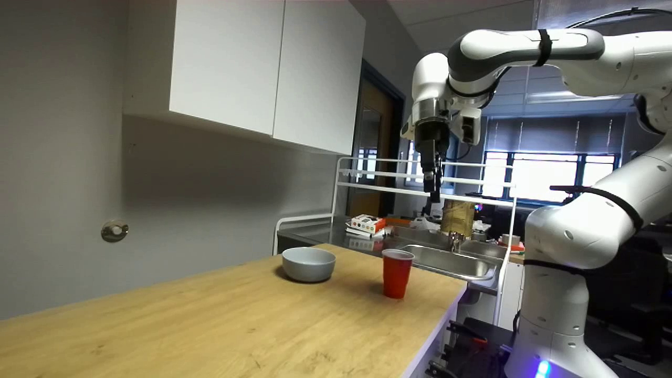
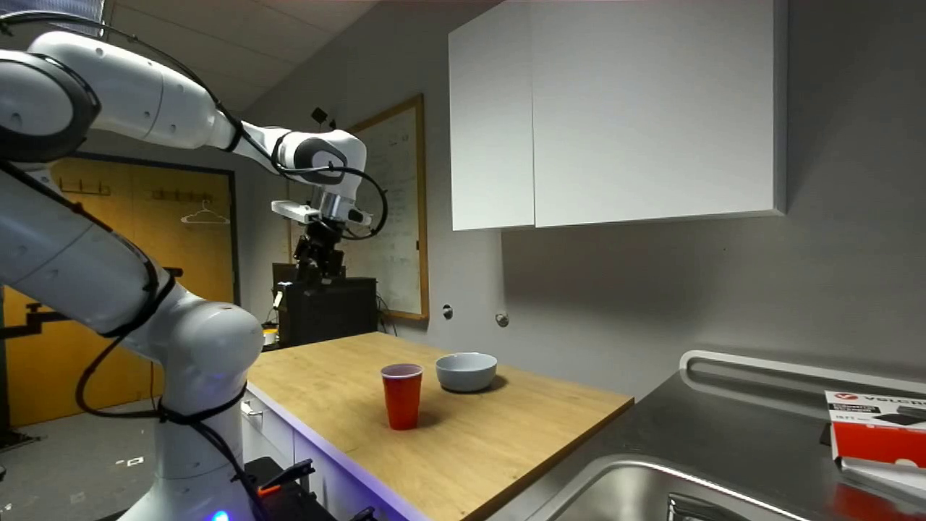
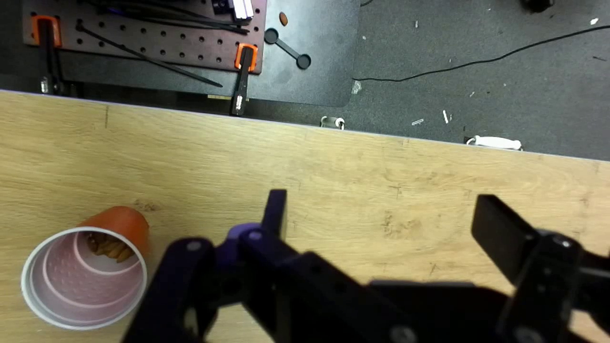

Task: Put the objects from the red cup into the gray bowl

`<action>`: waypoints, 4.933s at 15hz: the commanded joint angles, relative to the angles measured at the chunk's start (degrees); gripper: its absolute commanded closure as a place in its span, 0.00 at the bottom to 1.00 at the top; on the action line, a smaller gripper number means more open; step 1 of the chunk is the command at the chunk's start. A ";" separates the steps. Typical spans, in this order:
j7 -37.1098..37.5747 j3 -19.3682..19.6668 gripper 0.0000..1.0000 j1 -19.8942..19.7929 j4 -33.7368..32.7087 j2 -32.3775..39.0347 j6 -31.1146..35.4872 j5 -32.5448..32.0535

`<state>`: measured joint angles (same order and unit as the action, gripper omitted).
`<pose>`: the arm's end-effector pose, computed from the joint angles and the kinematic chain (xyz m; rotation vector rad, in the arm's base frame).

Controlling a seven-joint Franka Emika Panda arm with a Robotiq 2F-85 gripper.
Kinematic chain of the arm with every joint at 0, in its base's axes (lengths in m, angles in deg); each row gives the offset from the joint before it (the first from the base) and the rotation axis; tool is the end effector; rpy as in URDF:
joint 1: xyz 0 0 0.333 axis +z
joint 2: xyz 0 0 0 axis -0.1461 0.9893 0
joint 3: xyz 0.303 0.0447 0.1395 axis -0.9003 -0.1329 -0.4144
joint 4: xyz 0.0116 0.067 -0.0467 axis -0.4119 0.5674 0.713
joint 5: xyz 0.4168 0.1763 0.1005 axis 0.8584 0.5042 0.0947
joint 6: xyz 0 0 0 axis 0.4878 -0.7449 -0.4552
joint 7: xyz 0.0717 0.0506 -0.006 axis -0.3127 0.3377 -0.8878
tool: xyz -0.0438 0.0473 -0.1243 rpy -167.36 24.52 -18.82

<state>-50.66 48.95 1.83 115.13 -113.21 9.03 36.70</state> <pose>0.3210 0.1197 0.5108 -2.8666 -0.1496 0.2442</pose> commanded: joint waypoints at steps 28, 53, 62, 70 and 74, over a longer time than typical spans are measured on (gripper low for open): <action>14.50 5.52 0.00 -22.10 15.55 11.15 16.08 6.08; 40.69 1.66 0.00 -26.47 11.49 21.37 31.37 -8.40; 45.67 2.12 0.65 -25.05 7.55 26.91 32.37 -11.70; 48.17 2.54 0.98 -24.84 6.03 28.25 33.10 -12.94; 49.26 1.99 0.99 -24.26 5.72 26.60 32.65 -13.31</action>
<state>-4.13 50.83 -23.60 121.83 -85.99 42.17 24.93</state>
